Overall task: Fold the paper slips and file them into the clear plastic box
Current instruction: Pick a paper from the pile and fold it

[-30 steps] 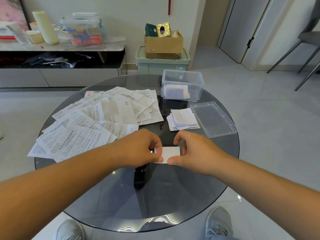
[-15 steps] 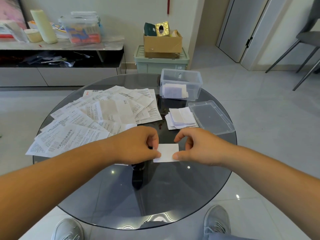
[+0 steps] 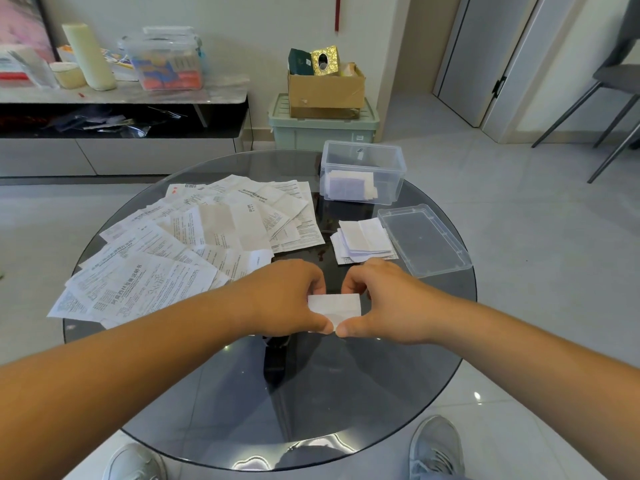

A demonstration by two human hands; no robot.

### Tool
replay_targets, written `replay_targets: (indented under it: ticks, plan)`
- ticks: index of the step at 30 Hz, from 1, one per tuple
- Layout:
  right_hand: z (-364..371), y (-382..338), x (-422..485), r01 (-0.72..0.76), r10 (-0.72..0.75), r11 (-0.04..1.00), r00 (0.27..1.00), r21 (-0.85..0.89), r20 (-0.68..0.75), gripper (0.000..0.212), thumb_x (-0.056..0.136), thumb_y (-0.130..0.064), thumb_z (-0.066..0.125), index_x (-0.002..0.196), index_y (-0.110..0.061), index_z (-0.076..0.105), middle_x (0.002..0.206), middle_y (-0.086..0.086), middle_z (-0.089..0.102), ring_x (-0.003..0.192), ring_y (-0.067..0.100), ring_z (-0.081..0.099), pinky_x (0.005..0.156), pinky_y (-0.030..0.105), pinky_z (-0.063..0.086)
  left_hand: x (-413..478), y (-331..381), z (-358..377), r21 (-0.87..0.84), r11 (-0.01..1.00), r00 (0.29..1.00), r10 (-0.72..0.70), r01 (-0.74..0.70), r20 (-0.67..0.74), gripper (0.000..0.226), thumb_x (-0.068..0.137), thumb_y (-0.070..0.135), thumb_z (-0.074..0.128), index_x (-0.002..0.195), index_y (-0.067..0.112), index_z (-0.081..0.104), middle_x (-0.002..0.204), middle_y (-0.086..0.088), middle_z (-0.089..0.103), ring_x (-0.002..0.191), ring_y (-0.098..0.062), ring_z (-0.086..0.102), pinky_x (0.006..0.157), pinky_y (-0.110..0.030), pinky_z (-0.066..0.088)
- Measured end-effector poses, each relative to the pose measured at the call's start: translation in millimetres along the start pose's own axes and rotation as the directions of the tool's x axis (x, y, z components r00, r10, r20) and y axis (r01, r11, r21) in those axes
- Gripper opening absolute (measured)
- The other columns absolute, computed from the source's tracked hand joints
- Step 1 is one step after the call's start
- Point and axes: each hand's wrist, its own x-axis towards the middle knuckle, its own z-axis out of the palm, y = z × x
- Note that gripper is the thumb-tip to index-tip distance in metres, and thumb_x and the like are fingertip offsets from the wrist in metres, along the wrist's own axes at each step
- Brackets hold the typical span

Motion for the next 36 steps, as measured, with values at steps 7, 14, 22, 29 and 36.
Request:
replay_targets:
  ticks: [7, 14, 22, 29, 36]
  plan:
    - [2, 3, -1, 0.015, -0.007, 0.969, 0.999, 0.247, -0.033, 0.033, 0.083, -0.032, 0.077, 0.101, -0.030, 0.049, 0.086, -0.009, 0.059, 0.075, 0.009, 0.058, 0.072, 0.036, 0.055, 1, 2, 1, -0.029, 0.999, 0.998, 0.027, -0.029, -0.059, 0.035, 0.076, 0.042, 0.082, 0.089, 0.030, 0.052, 0.087, 0.012, 0.057, 0.070, -0.005, 0.054, 0.057, -0.019, 0.040]
    - [-35, 16, 17, 0.085, 0.020, 0.932, 0.958, 0.352, -0.285, 0.015, 0.091, -0.009, 0.067, 0.093, -0.023, 0.065, 0.072, -0.005, 0.061, 0.063, 0.011, 0.055, 0.065, 0.027, 0.048, 27, 13, -31, -0.344, 0.938, 0.965, -0.051, -0.041, -0.256, 0.007, 0.091, 0.024, 0.071, 0.094, 0.026, 0.064, 0.075, 0.000, 0.070, 0.061, -0.012, 0.065, 0.064, -0.026, 0.058]
    - [-53, 43, 62, -0.015, 0.132, 0.965, 0.892, 0.263, -0.433, 0.013, 0.092, -0.016, 0.066, 0.096, -0.028, 0.070, 0.081, -0.010, 0.060, 0.073, 0.007, 0.056, 0.064, 0.018, 0.040, 95, 22, -31, -0.556, 0.831, 0.952, -0.181, 0.013, -0.248, 0.007, 0.090, 0.008, 0.072, 0.090, 0.006, 0.065, 0.078, -0.014, 0.073, 0.064, -0.016, 0.072, 0.063, -0.030, 0.063]
    - [-44, 47, 70, -0.109, 0.130, 0.991, 0.895, 0.073, -0.427, 0.020, 0.094, -0.021, 0.062, 0.114, -0.023, 0.067, 0.106, -0.003, 0.052, 0.092, 0.017, 0.052, 0.076, 0.026, 0.036, 113, 10, -17, -0.347, 0.937, 0.945, -0.150, 0.043, -0.290, 0.017, 0.088, 0.027, 0.075, 0.092, 0.020, 0.059, 0.082, -0.002, 0.071, 0.073, -0.019, 0.070, 0.074, -0.037, 0.061]
    - [-45, 41, 63, -0.094, 0.129, 0.991, 0.840, 0.093, -0.527, 0.012, 0.094, -0.017, 0.061, 0.101, -0.024, 0.067, 0.106, -0.001, 0.055, 0.094, 0.018, 0.056, 0.078, 0.029, 0.043, 84, 7, -24, -0.216, 0.976, 0.912, -0.113, 0.028, -0.394, 0.021, 0.095, 0.041, 0.063, 0.100, 0.023, 0.054, 0.082, 0.006, 0.060, 0.076, -0.010, 0.059, 0.063, -0.023, 0.046]
